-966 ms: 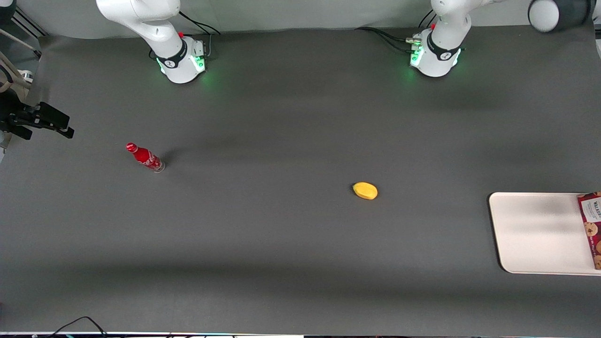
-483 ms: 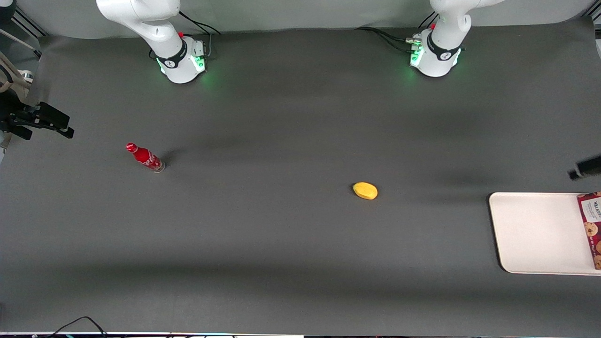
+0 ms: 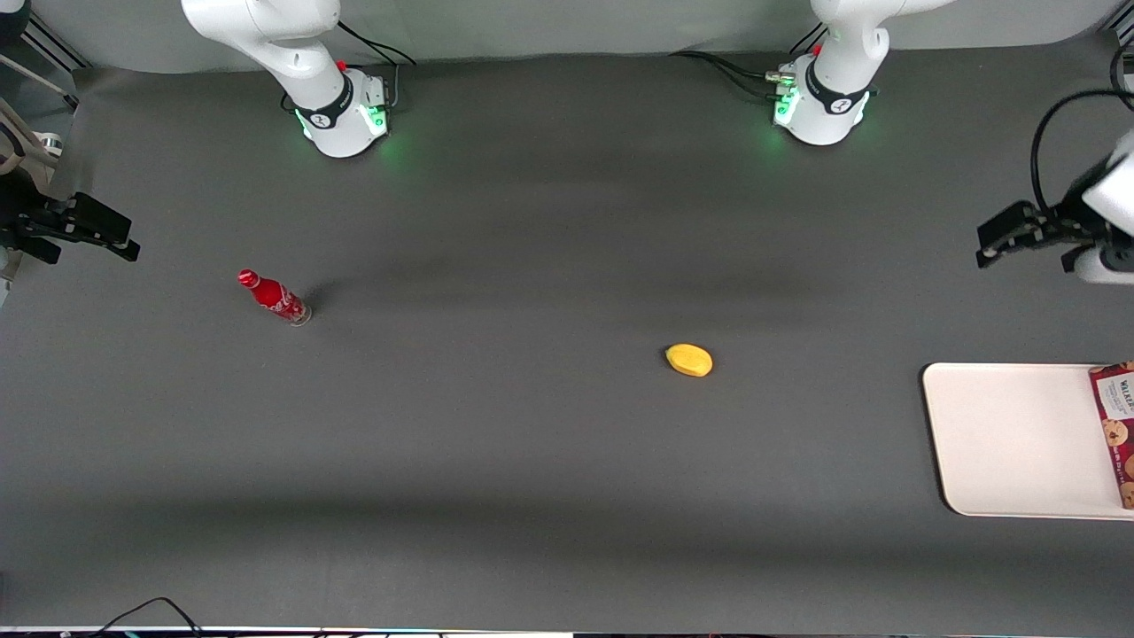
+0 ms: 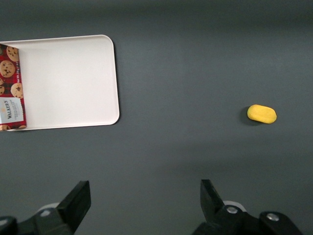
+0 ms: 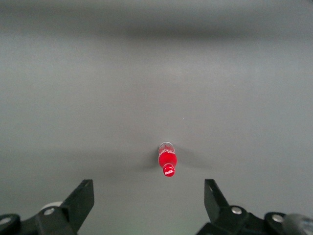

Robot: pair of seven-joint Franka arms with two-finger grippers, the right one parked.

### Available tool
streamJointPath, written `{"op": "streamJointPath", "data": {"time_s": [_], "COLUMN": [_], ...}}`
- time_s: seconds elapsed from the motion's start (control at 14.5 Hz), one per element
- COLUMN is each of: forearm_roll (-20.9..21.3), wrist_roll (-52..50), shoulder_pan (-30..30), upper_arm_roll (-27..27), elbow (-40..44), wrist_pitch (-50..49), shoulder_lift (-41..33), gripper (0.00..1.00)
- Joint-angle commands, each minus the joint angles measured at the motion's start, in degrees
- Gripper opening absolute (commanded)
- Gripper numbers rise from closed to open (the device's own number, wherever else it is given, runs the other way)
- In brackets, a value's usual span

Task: Place red cookie box on tray

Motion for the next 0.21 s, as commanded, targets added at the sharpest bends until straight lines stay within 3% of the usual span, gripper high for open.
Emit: {"op": "streamJointPath", "data": {"time_s": [0.0, 0.14], "forearm_roll": [0.8, 0.8], "wrist_roll": [-0.6, -0.5], "shoulder_pan": [0.5, 0.6], "upper_arm_roll": [0.4, 0.5], "elbow": [-2.5, -2.5], "wrist_pitch": [-0.7, -0.7], "shoulder_lift": [-3.0, -3.0], "gripper": [1.0, 1.0]}}
